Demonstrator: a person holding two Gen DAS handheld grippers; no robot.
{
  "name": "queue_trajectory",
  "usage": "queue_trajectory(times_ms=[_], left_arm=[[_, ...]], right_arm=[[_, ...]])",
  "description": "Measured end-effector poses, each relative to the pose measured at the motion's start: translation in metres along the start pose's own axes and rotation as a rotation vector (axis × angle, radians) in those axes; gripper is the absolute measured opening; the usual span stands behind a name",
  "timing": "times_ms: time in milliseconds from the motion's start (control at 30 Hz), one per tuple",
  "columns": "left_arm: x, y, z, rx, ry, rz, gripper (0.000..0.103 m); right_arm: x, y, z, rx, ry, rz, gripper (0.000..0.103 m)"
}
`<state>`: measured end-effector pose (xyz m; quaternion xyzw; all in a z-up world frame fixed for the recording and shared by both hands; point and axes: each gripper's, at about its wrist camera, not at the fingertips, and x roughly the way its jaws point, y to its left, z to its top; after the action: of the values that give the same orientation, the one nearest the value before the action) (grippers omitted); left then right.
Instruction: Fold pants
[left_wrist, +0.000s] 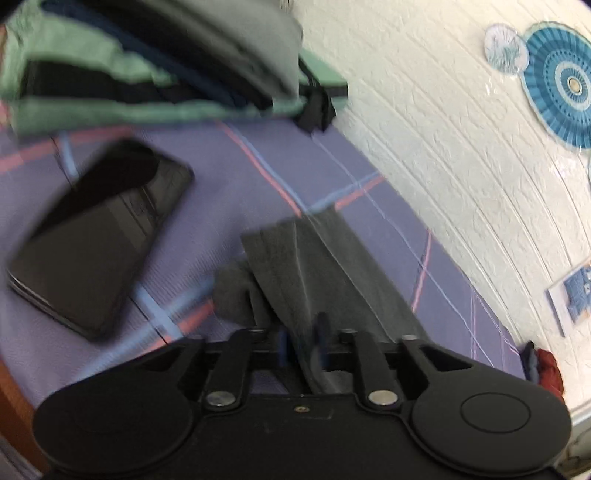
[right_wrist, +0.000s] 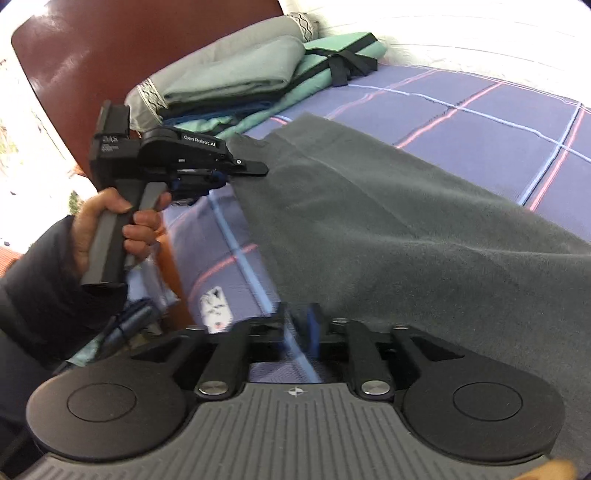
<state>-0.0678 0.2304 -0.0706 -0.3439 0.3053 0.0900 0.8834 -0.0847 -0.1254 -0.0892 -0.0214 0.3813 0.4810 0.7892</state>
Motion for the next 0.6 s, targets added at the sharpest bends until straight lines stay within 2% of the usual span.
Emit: queue_trajectory(times_ms=[67,133,233,300,333,367,433,467,500,533,567,600], left_arm=[[-0.015,-0.003,0.006,0.012,-0.051,0.009,0.103],[-0.029,-0.007,0.008,0.008,-0.098,0.000,0.103],[-0.041,-0.018,0.007,0.028,-0.140,-0.049,0.103],[-0.037,-0.029,0.004,0.069,-0.127,-0.090,0.103],[-0.029,-0.033,0.002,0.091,-0.115,-0.087,0.103],[-0.020,-0.036,0.000,0.109,-0.099,-0.071,0.103],[0.001,-0.036,-0.006,0.130,-0.060,-0.028,0.103],[0.013,-0.032,-0.008,0.122,-0.031,0.007,0.103],[0.024,-0.026,-0.009,0.105,-0.001,0.019,0.103],[0.031,-0.019,-0.011,0.076,0.010,0.005,0.103],[0.031,-0.014,-0.010,0.055,-0.015,-0.007,0.103],[0.030,-0.011,-0.008,0.044,-0.011,-0.007,0.103]], right_arm=[[-0.013,-0.001,0.001,-0.022,-0.057,-0.034,0.043],[-0.024,-0.005,0.002,-0.023,-0.120,-0.115,0.043],[-0.038,-0.024,0.001,0.042,-0.194,-0.247,0.043],[-0.044,-0.041,-0.002,0.095,-0.208,-0.306,0.043],[-0.047,-0.051,-0.004,0.132,-0.212,-0.328,0.043],[-0.050,-0.062,-0.007,0.171,-0.210,-0.360,0.043],[-0.050,-0.087,-0.016,0.259,-0.195,-0.481,0.043],[-0.051,-0.100,-0.023,0.295,-0.202,-0.537,0.039],[-0.054,-0.109,-0.030,0.315,-0.243,-0.549,0.029],[-0.058,-0.117,-0.035,0.348,-0.282,-0.542,0.029],[-0.060,-0.121,-0.037,0.386,-0.298,-0.534,0.022],[-0.062,-0.120,-0.036,0.407,-0.306,-0.532,0.024]])
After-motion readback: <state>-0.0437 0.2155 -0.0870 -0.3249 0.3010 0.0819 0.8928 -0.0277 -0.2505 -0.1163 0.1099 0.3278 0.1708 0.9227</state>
